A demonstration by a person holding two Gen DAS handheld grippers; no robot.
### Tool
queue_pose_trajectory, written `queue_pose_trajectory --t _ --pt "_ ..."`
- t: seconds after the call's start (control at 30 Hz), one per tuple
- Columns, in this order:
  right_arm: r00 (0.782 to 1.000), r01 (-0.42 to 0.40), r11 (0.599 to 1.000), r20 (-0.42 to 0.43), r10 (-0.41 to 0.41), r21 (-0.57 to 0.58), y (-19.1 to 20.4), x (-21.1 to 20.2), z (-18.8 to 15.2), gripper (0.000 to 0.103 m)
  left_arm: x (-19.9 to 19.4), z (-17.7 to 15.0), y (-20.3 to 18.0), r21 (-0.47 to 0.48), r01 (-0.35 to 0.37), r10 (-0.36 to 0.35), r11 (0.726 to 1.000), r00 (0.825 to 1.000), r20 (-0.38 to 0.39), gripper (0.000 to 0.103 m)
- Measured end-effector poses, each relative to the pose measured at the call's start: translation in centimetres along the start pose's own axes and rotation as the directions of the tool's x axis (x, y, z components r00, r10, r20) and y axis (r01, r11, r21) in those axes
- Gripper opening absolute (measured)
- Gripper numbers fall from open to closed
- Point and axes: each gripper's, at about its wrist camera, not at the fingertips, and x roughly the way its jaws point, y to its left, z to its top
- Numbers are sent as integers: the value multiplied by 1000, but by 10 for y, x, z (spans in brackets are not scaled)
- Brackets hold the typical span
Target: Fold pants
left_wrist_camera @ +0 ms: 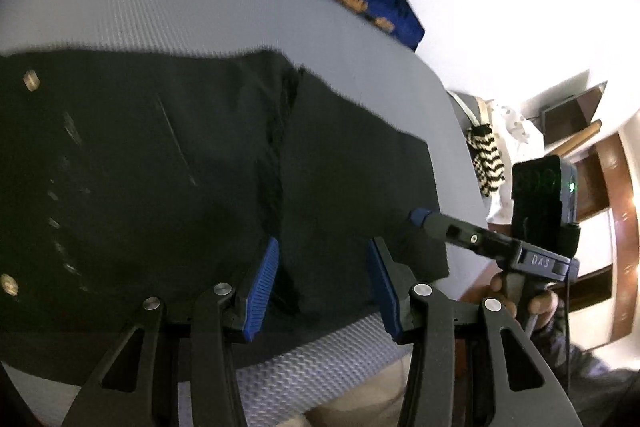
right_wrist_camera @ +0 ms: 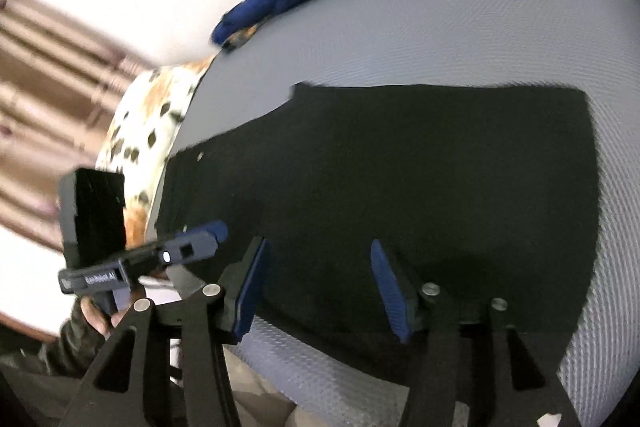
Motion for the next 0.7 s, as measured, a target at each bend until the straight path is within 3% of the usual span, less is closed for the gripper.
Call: queue_pose_trajectory --t 0.1,0.27,0.7 --pt "1000 17 999 16 -17 40 -14 -5 -6 51 15 -1 6 -76 36 -42 996 996 -73 47" --pt "1000 13 998 14 -14 58 -19 -1 -12 51 26 -7 17 -161 -5 -17 987 991 -132 46" --pt "1000 -10 993 27 7 120 -34 3 -13 51 33 -1 18 -170 -9 -9 985 994 -108 46"
